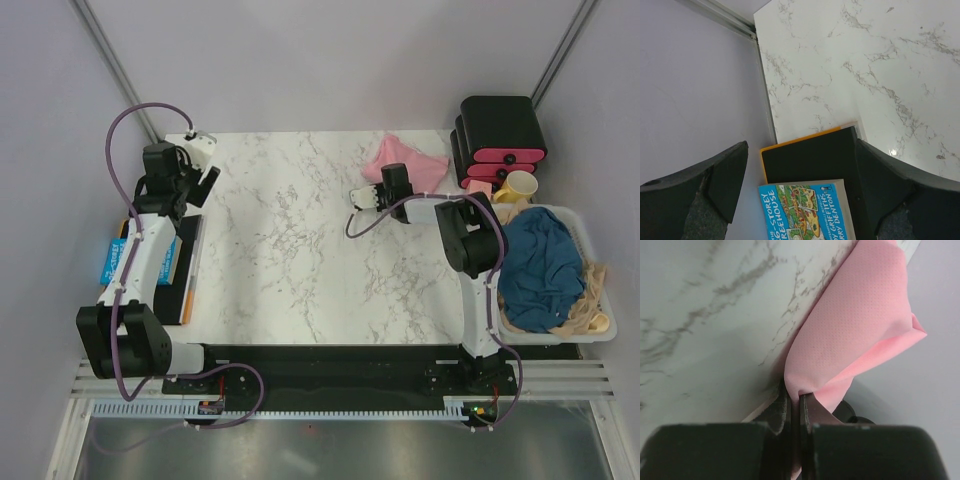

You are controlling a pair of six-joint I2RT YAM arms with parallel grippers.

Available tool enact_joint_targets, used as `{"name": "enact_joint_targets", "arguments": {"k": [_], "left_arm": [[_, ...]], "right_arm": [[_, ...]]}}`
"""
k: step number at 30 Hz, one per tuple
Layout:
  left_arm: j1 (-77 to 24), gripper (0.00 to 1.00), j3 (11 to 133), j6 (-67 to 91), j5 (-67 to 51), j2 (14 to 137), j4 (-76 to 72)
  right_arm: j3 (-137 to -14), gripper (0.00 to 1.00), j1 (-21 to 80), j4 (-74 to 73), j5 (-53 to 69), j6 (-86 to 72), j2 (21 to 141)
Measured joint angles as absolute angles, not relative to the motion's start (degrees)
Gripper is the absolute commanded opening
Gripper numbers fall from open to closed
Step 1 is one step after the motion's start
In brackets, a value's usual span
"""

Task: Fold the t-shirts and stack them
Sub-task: Put the neatly folded tshirt into the corner of the board with the right arm

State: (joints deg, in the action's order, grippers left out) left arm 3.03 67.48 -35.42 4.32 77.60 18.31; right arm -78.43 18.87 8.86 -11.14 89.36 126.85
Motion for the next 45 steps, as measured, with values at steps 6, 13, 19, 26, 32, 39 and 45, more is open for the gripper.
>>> {"name": "enact_joint_targets", "arguments": {"k": [6,13,19,26,32,39,45], "left_arm": [[3.03,0.94,67.57,-35.38,4.34,78.19,18.31],[2.87,0.94,68.58,-35.38,4.36,79.20,18.35],[2.42,0.94,69.73,-35.35,4.43,80.49,18.35],[1.43,0.94,71.02,-35.35,4.91,82.06,18.37],[1.13,0.94,72.42,-35.35,5.89,83.35,18.41],[0.99,0.95,73.58,-35.35,5.96,84.53,18.50],[0.89,0.95,74.74,-35.33,5.96,85.36,18.57]], "right_arm": [[-72.12,0.00,20.73,13.52,-6.72,89.95,123.68],[-69.49,0.00,19.51,17.63,-3.18,92.92,123.11],[-69.45,0.00,15.53,23.27,0.14,96.12,125.27],[-75.66,0.00,13.13,27.53,2.52,98.04,131.13],[-77.43,0.00,12.88,28.03,4.21,100.73,132.70],[-78.06,0.93,12.36,26.65,4.27,102.63,132.81],[-80.03,0.98,11.75,30.26,1.54,100.92,131.66]]}}
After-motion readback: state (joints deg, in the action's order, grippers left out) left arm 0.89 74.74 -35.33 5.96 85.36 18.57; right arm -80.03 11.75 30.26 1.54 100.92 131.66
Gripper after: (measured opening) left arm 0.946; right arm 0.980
